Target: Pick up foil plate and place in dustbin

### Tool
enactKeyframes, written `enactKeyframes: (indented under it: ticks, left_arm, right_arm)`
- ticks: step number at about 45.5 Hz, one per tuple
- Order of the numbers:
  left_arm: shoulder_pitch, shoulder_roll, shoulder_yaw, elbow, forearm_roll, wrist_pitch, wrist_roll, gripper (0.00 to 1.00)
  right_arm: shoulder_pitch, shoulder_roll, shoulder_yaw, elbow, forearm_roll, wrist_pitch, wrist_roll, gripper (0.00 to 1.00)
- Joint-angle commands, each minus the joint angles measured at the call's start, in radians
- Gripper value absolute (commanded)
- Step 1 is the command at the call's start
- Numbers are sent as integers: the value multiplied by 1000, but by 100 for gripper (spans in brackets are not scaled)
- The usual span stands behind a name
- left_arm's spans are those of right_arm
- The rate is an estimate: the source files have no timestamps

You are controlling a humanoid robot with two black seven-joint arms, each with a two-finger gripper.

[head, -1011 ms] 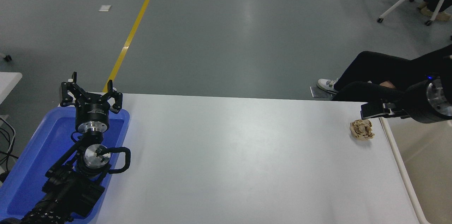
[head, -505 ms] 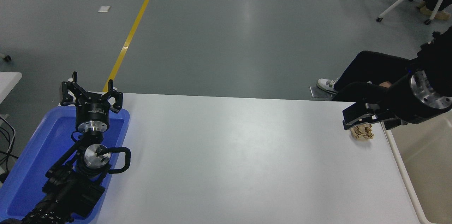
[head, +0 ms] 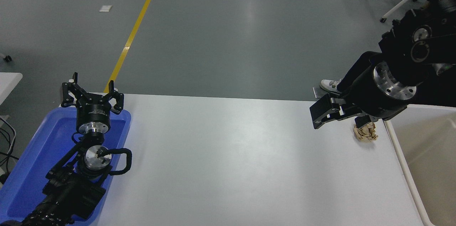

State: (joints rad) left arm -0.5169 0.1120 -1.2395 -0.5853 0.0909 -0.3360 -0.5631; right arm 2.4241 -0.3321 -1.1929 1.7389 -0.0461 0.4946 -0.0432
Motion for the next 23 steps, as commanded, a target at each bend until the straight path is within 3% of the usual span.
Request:
enactKeyframes:
  ticks: [1,23]
  left_arm:
    - [0,0,0,1,0,0,0,99]
    - [-2,0,0,1,0,0,0,99]
  right_arm:
    - [-5,16,-2,5,84,-108,-1,100]
    - [6,11,-5,6,80,-8,-1,100]
